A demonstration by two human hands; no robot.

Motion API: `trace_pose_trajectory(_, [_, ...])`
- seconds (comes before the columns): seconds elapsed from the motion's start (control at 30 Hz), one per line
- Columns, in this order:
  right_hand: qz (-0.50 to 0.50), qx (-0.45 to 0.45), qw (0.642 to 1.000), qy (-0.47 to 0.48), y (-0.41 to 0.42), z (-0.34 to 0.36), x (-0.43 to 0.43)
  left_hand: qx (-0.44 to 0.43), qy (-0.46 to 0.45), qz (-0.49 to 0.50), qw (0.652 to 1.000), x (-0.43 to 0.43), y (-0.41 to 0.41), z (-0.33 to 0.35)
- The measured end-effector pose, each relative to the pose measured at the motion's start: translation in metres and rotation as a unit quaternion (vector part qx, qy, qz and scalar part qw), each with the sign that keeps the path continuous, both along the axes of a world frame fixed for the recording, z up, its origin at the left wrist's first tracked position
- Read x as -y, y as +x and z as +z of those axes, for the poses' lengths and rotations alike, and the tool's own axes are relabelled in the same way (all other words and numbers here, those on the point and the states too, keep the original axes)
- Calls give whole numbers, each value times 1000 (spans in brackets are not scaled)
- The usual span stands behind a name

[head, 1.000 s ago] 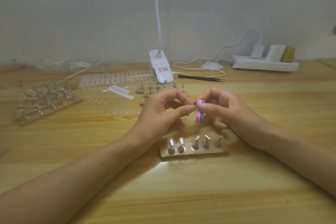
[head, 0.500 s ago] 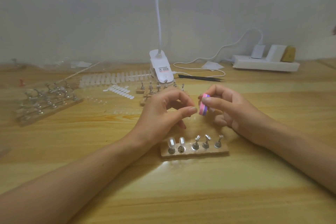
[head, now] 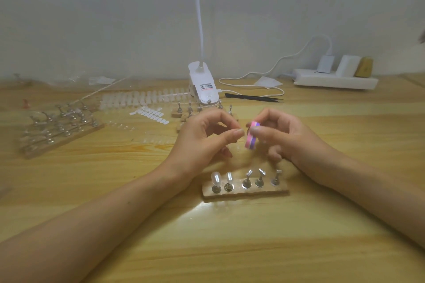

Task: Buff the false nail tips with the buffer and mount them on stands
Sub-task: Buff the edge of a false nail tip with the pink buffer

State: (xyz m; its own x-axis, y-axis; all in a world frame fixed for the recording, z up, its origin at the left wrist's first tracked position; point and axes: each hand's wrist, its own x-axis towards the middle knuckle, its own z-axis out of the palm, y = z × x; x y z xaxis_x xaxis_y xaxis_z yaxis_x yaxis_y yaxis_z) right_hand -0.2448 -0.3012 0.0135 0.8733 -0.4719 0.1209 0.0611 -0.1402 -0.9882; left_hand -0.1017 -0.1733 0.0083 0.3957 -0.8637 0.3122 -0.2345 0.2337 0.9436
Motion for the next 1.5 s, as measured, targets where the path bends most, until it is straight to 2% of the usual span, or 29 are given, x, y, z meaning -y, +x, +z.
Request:
trace_pose_trajectory(0.07, [-40, 18, 998, 51, 0, 0, 4, -2, 1, 0, 1000, 0, 0, 0])
trace_pose_trajectory(0.2, [20, -4, 1000, -11, 0, -2, 1, 1, 1, -1, 1000, -1, 1, 0])
trace_pose_trajectory(0.3, [-45, 15, 998, 49, -1, -1, 4, 1, 0, -2, 1000, -1, 0, 0])
trace_pose_trajectory(0.43, [9, -8, 1000, -1, 0, -1, 1, 6, -1, -4, 1000, -1, -1, 1])
trace_pose_trajectory(0.57, [-32, 9, 998, 45, -1, 1, 4, -1, -2, -6, 1000, -1, 0, 0])
trace_pose_trajectory(0.67, [16, -13, 1000, -20, -1, 0, -1, -19, 1, -13, 1000, -1, 1, 1])
trace_pose_trajectory(0.77, [-43, 4, 999, 30, 0, 0, 2, -25, 3, -16, 1000, -1, 1, 1])
trace_pose_trajectory(1.0, [-22, -2, 999, 44, -1, 2, 4, -19, -2, -14, 1000, -1, 0, 0])
trace_pose_trajectory(1.1, [14, -15, 1000, 1, -2, 2, 1, -14, -4, -9, 1000, -1, 1, 0])
trace_pose_trajectory(1.23, [-48, 15, 997, 60, 0, 1, 4, -12, 3, -11, 1000, -1, 0, 0])
trace_pose_trajectory(1.37, [25, -13, 1000, -6, -1, 0, 0, -16, -3, -7, 1000, -1, 2, 0])
trace_pose_trajectory(1.5, [-22, 15, 999, 40, -1, 0, 4, -11, 2, -5, 1000, -1, 1, 0])
